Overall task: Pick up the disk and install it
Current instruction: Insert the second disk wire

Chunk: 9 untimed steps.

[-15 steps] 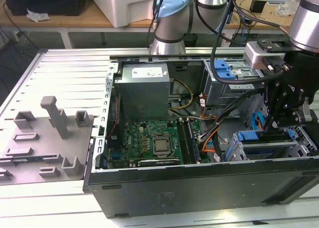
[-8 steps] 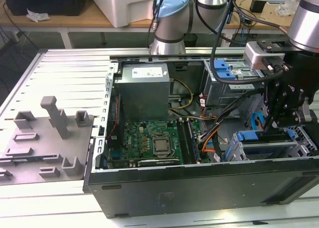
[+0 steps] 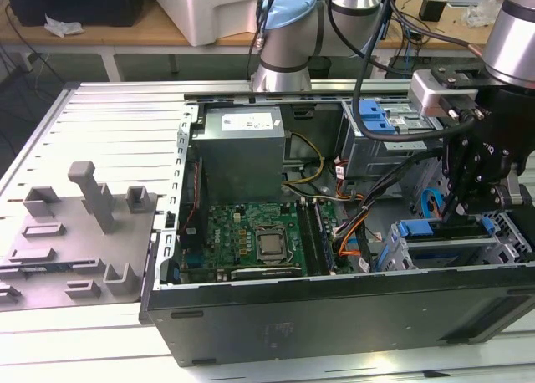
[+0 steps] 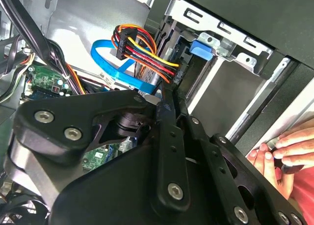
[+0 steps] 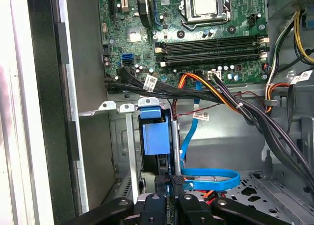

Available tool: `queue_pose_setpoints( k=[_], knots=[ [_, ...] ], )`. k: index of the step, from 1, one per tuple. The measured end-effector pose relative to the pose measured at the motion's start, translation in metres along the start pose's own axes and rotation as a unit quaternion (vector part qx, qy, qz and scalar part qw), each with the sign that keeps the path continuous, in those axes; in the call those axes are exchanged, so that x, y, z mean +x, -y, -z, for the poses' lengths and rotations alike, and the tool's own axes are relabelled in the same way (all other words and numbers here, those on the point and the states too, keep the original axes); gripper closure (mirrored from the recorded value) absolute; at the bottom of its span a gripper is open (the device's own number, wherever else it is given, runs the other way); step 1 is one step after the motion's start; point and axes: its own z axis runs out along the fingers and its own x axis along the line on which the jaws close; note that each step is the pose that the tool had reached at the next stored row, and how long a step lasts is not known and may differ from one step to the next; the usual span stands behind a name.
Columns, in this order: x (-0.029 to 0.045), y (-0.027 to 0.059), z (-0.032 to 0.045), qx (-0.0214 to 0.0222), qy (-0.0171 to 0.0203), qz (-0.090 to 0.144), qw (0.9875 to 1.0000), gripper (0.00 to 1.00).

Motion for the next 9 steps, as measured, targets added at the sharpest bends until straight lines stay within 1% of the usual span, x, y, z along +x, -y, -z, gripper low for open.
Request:
queue_pose_setpoints(
  k=[9],
  knots=[
    [0.0,0.0,-0.0003,0.0,0.0,0.0,1.0,0.84]
  ],
)
